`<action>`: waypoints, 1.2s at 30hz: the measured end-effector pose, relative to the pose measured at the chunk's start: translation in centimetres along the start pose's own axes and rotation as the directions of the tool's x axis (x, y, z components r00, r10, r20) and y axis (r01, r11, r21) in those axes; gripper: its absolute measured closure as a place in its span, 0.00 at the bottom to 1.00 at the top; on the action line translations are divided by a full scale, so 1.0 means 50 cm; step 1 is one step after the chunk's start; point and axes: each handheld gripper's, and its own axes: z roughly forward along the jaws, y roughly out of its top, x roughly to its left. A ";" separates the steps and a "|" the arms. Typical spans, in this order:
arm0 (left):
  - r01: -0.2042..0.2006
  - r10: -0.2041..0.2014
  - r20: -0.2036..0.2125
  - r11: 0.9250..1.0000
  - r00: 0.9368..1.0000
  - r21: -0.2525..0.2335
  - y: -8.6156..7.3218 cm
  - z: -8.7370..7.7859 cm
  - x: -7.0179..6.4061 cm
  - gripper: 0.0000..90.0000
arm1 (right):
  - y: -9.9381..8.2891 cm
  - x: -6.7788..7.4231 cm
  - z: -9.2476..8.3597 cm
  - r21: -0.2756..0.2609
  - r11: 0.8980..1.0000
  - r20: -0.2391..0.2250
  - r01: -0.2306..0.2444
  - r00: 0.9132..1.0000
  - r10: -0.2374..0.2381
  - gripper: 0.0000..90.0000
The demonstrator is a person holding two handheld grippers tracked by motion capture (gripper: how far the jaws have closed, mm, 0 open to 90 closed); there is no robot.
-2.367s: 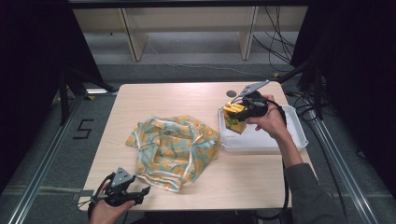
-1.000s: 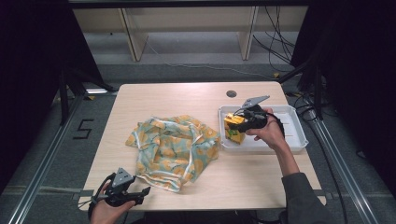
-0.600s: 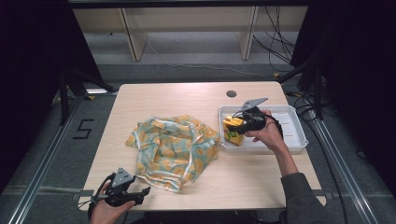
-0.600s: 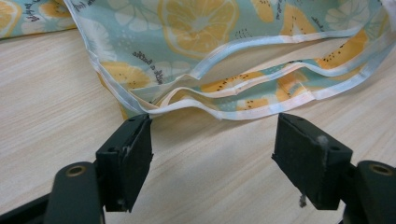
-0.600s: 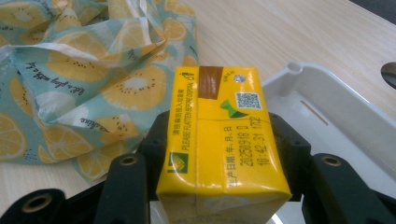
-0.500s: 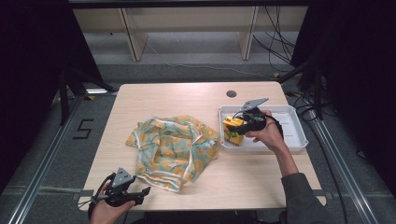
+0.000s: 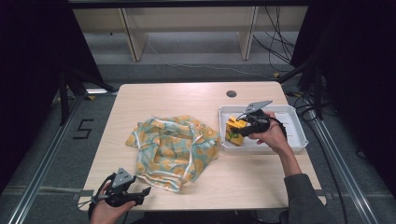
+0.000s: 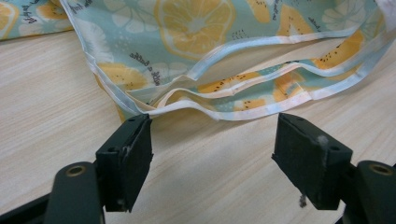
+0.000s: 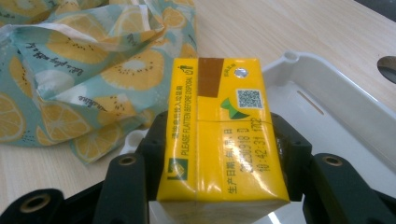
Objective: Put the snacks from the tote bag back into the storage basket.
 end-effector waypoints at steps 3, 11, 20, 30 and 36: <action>-0.022 0.022 0.005 1.000 1.000 0.006 0.001 -0.003 0.002 0.31 | -0.004 0.000 -0.001 -0.005 1.000 0.007 -0.011 1.000 0.011 0.56; -0.006 0.006 0.010 1.000 1.000 -0.005 0.000 -0.002 0.000 0.31 | -0.007 0.000 -0.004 -0.008 1.000 0.009 0.003 1.000 -0.003 0.55; -0.022 0.022 0.011 1.000 1.000 0.008 0.000 -0.003 0.001 0.31 | 0.007 0.009 -0.042 -0.091 0.993 0.015 -0.080 0.997 0.082 0.38; -0.024 0.024 0.013 1.000 1.000 0.003 0.000 -0.004 0.002 0.30 | 0.011 0.042 -0.084 -0.115 0.985 0.052 -0.128 0.989 0.135 0.33; -0.024 0.024 0.009 1.000 1.000 -0.003 0.000 -0.003 0.002 0.30 | 0.005 0.056 -0.101 -0.123 0.985 0.072 -0.120 0.989 0.129 0.33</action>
